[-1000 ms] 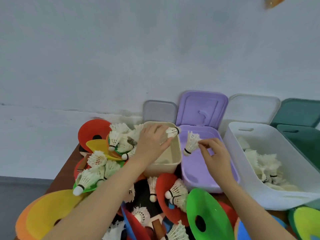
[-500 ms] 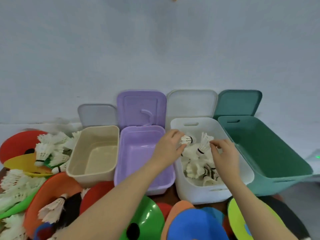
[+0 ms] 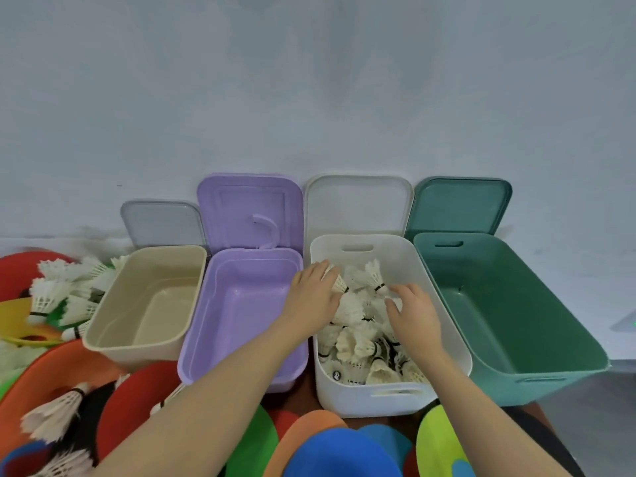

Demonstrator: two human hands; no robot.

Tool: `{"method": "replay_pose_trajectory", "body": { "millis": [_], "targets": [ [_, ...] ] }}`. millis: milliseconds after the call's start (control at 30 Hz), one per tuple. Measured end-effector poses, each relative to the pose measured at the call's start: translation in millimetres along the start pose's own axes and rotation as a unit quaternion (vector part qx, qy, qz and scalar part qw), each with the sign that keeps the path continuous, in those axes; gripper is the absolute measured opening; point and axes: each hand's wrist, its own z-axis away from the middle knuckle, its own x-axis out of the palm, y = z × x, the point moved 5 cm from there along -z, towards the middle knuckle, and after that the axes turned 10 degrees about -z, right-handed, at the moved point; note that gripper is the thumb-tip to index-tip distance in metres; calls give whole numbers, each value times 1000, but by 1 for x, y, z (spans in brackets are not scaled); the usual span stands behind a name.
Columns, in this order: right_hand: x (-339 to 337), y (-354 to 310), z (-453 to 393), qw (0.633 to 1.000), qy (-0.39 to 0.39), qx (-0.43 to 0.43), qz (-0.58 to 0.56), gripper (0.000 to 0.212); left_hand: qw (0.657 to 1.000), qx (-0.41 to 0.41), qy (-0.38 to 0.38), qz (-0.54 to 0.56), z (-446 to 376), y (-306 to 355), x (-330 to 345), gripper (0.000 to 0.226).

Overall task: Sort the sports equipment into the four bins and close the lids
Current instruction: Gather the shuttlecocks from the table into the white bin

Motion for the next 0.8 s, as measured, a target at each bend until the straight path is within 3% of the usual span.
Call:
{"method": "replay_pose_trajectory", "body": {
  "millis": [333,500,700,800],
  "targets": [
    [11,-72,47,991,8,-117,-69,19,998,11,58,2,60,-53,-65,43],
    [35,-130,87,976,-4,-180,-121,18,998,-34,59,6,124,-108,-85,59],
    [91,-187,151,963,-99,-184,-171,26,993,-111,34,1,222,-176,-88,39],
    [121,-210,184,954,-158,-195,-166,31,991,-131,10,4,270,-200,-79,55]
  ]
}}
